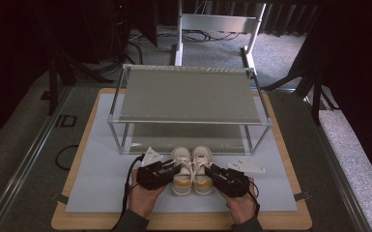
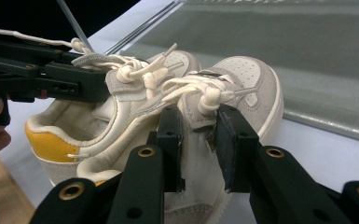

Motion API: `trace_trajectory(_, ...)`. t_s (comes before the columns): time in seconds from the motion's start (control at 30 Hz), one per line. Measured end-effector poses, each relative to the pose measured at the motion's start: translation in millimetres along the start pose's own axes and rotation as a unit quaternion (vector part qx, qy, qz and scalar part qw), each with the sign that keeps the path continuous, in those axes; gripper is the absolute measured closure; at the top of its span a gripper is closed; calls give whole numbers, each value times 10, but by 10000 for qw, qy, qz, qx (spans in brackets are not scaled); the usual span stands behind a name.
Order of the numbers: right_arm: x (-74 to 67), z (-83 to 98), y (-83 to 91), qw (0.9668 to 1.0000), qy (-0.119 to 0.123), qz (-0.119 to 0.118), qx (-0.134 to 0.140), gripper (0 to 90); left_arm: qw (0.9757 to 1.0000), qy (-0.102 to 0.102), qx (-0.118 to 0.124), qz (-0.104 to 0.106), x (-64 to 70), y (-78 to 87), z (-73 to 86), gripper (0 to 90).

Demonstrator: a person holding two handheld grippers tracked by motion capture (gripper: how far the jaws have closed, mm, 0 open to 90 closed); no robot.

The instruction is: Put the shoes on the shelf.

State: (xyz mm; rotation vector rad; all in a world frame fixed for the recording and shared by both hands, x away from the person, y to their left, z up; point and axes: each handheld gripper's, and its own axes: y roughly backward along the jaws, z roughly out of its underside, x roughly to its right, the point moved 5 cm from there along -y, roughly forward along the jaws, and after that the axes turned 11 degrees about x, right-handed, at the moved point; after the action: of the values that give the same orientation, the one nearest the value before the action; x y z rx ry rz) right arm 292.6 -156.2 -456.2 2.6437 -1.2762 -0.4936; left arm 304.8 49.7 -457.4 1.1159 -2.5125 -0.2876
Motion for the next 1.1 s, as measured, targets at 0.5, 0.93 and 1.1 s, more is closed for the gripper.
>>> trace_trajectory(0.5, 64, -109, -103, 9999, -58, 42, 100, 723, 9998, 110, 135, -41, -88, -76, -104, 619)
trace_trajectory(0.93, 172, -188, -194, 9996, -142, 103, 221, 723, 9995, 141, 243, -137, -155, -210, -197, 619)
trace_trajectory(1.1, 227, -194, -252, 9993, -209, 145, 259, 723, 9992, 199, 283, -186, -197, -271, -216, 619)
